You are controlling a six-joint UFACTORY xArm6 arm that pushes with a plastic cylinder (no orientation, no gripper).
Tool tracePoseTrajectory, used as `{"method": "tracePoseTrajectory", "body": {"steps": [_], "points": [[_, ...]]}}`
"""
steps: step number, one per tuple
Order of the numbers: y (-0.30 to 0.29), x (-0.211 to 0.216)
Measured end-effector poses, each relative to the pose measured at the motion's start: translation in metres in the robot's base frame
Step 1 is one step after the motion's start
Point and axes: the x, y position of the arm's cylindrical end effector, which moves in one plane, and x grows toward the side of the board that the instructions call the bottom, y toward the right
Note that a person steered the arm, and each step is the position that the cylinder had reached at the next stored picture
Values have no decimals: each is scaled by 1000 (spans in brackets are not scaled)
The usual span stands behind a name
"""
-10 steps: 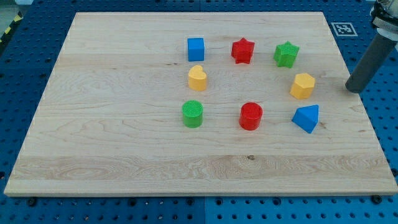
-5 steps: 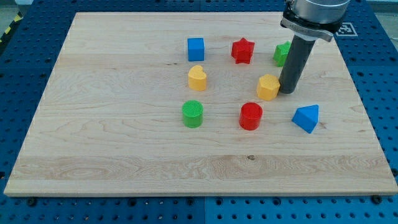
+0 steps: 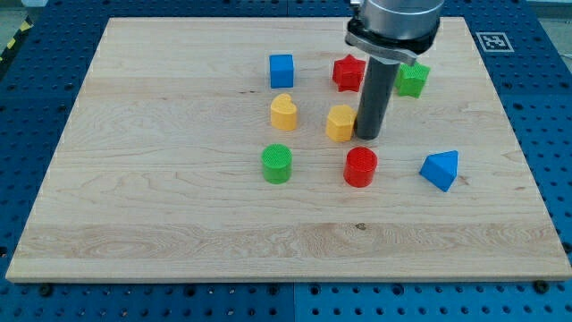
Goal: Move the yellow blocks towards the center left of the board
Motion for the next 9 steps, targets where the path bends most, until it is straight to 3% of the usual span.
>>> {"method": "tracePoseTrajectory", "body": {"steps": [5, 9], "points": [[-113, -22], [-188, -66]]}}
